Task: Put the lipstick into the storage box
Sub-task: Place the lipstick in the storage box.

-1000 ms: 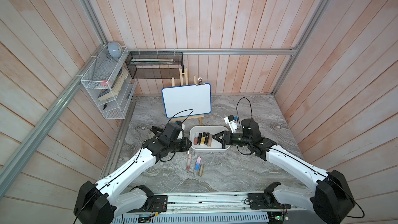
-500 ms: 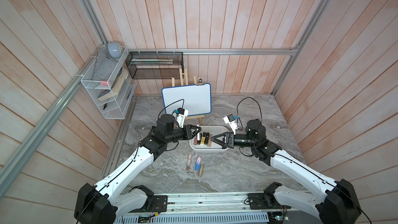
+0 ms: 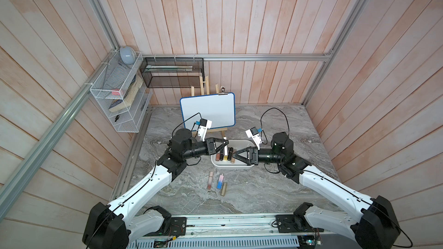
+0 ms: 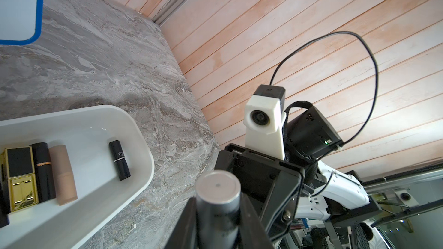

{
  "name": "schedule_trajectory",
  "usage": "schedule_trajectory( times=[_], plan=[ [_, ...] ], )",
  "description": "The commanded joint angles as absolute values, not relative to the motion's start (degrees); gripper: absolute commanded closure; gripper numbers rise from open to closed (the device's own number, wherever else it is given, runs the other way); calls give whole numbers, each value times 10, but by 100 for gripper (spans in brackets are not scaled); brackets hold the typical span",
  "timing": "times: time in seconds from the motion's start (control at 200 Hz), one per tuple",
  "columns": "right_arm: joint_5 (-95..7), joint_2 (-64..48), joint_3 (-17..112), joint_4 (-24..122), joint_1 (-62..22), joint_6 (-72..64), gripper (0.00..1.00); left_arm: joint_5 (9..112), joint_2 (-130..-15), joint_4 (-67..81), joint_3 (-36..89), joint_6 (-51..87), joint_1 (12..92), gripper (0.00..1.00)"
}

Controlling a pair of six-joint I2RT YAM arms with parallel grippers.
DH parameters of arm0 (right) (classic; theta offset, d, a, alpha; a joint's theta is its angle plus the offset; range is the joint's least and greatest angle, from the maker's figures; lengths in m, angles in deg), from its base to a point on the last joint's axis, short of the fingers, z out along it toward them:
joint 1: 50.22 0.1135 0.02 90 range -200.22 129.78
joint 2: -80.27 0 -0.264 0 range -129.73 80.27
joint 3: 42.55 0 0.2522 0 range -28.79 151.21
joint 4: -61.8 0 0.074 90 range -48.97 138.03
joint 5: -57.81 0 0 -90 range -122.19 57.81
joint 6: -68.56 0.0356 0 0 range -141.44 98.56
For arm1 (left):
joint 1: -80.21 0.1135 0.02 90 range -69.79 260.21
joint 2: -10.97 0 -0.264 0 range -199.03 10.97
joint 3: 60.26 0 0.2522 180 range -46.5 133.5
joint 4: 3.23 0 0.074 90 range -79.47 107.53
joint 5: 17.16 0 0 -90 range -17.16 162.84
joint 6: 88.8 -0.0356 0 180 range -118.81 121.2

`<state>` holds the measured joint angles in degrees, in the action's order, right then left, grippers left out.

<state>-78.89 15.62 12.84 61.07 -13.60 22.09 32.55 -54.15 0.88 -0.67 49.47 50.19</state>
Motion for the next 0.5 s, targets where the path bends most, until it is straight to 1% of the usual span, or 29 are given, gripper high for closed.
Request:
schedule_trajectory(
  times=[0.0,0.495],
  plan=[
    [-798,143,154,632,-127,228,46,311,-531,-17,-17,501,500,79],
    [-794,104,202,638,-104,227,46,311,-537,-19,-5,500,485,79]
  ],
)
